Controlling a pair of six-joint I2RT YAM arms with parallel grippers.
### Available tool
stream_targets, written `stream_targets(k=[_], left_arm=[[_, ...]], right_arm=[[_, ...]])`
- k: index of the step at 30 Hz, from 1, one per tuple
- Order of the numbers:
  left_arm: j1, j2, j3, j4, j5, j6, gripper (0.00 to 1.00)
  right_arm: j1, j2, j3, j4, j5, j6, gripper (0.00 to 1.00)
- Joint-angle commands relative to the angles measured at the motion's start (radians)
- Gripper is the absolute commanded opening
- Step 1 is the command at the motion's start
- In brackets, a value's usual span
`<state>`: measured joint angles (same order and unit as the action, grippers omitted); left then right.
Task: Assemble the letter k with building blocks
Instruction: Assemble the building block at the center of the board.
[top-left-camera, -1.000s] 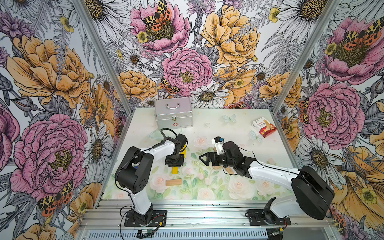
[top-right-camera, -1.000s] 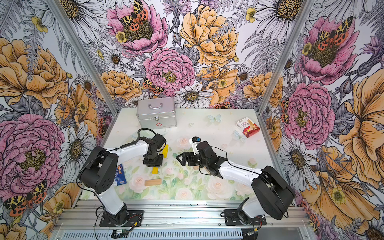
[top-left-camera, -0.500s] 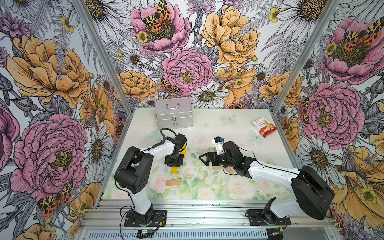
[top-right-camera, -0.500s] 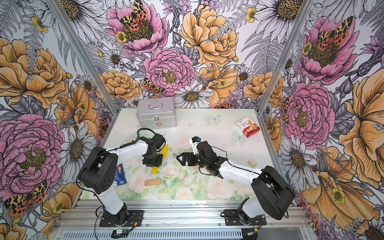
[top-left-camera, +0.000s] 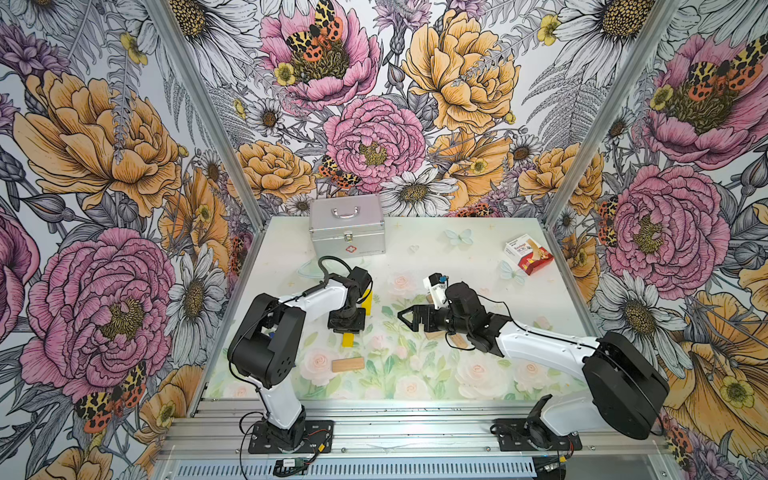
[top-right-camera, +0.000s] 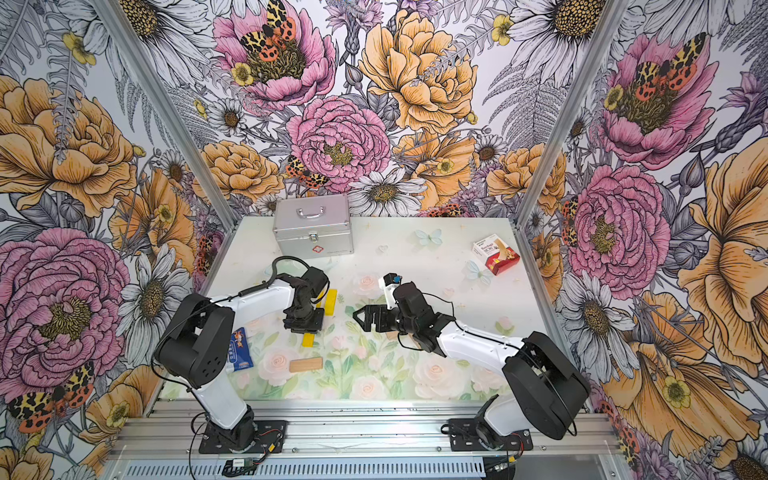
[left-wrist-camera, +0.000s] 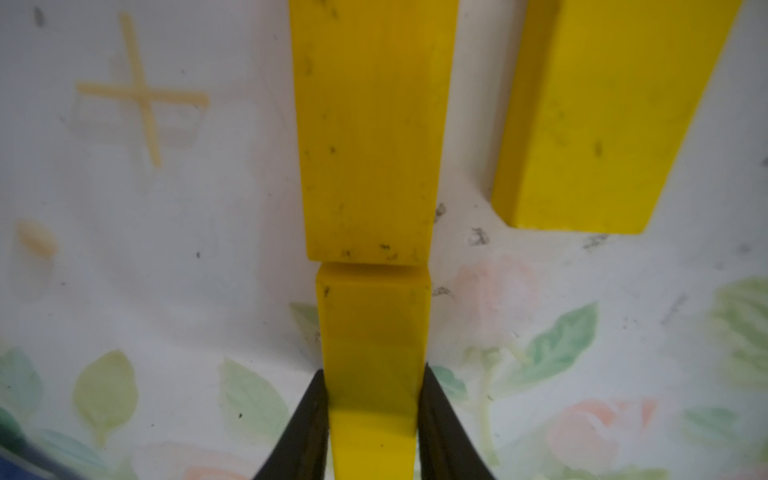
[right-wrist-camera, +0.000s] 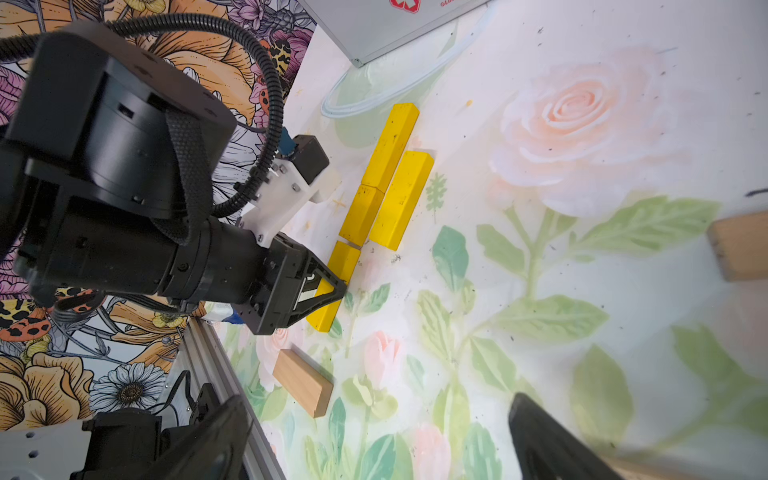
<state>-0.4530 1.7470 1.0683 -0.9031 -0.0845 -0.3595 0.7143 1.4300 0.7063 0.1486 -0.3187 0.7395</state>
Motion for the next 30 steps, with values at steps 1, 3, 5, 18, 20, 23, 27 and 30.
stream_targets(k=[1, 3, 5, 18, 20, 23, 27, 30], left_arm=[[0.014, -0.004, -0.024, 0.016, 0.015, 0.019, 0.21], [0.013, -0.003, -0.021, 0.017, 0.018, 0.019, 0.21], [0.013, 0.000, -0.017, 0.015, 0.017, 0.021, 0.21], [0.017, 0.019, 0.001, 0.014, 0.020, 0.034, 0.22], [0.016, 0.022, 0.002, 0.013, 0.018, 0.036, 0.23], [0.016, 0.025, 0.004, 0.014, 0.021, 0.037, 0.23], [0.016, 0.025, 0.005, 0.013, 0.016, 0.037, 0.23], [0.018, 0.023, 0.009, 0.013, 0.015, 0.037, 0.23]], right_arm=[[0.007, 0.009, 0.017, 0.018, 0.013, -0.012, 0.99], [0.007, 0.009, 0.015, 0.018, 0.012, -0.011, 0.99], [0.007, 0.006, 0.014, 0.017, 0.016, -0.011, 0.99], [0.007, 0.010, 0.012, 0.023, 0.018, -0.010, 0.99], [0.007, 0.009, 0.008, 0.024, 0.018, -0.010, 0.99], [0.007, 0.008, 0.007, 0.024, 0.020, -0.009, 0.99], [0.007, 0.004, 0.006, 0.023, 0.020, -0.011, 0.99], [0.007, 0.004, 0.003, 0.024, 0.021, -0.010, 0.99]])
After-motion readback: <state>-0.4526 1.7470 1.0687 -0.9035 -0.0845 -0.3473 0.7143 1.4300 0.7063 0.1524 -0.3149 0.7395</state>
